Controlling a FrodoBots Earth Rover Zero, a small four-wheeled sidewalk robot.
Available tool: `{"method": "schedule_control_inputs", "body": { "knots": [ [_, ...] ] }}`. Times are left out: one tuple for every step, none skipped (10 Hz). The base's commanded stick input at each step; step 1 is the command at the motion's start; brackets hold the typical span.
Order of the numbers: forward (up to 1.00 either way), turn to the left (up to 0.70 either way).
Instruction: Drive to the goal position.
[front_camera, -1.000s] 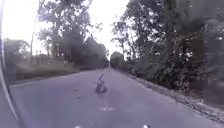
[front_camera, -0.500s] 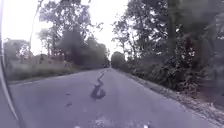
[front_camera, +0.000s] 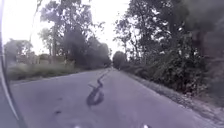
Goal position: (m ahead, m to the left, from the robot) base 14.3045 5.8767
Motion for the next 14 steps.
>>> {"method": "schedule_control_inputs", "body": {
  "knots": [
    [0.70,0.00],
    [0.70,0.00],
    [0.70,0.00],
    [0.70,0.00],
    [0.70,0.00],
    [0.70,0.00],
    [0.70,0.00],
    [0.70,0.00],
    [0.70,0.00],
    [0.70,0.00],
    [0.70,0.00],
    [0.70,0.00],
    [0.70,0.00],
    [0.70,0.00]
  ]
}}
